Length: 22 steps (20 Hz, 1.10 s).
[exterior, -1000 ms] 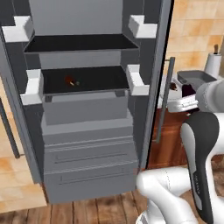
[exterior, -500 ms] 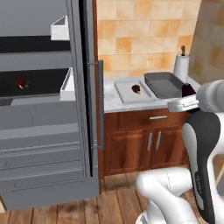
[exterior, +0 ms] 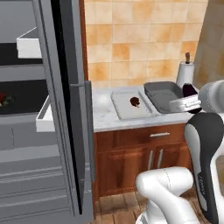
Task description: Place one eggplant and one steak in each tupperware on the nearby counter, to pack two identical lunches.
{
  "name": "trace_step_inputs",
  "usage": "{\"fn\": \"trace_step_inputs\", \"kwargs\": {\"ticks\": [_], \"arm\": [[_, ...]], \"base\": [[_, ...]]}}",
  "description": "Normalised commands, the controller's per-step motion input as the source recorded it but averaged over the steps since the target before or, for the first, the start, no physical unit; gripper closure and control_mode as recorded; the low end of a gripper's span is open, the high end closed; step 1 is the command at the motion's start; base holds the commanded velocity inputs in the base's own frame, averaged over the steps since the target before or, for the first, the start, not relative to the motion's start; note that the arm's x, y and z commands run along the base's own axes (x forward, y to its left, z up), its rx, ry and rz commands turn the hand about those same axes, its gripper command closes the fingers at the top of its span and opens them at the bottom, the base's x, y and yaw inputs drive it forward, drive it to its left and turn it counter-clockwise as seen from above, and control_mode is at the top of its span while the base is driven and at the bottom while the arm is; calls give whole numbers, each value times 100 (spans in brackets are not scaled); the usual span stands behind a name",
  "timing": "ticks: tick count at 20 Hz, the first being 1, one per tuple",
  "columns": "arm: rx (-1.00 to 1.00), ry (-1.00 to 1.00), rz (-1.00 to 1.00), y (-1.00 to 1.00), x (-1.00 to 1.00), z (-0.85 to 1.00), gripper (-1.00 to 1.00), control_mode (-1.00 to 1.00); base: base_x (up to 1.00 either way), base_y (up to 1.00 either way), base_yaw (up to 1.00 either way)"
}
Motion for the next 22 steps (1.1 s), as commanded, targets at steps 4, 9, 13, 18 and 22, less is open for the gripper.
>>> {"fn": "trace_step_inputs", "kwargs": {"ticks": [4, 9, 13, 18, 22], "arm": [[0, 0, 0, 0, 0, 0, 100, 100], [0, 0, 0, 0, 0, 0, 100, 100], [0, 0, 0, 0, 0, 0, 100, 100], [0, 0, 0, -7, 4, -35, 100, -100], [0, 0, 0, 2, 0, -65, 100, -100]], "base": [[100, -29, 0], [100, -33, 0], [78, -35, 0], [7, -6, 0], [0, 0, 0]]}}
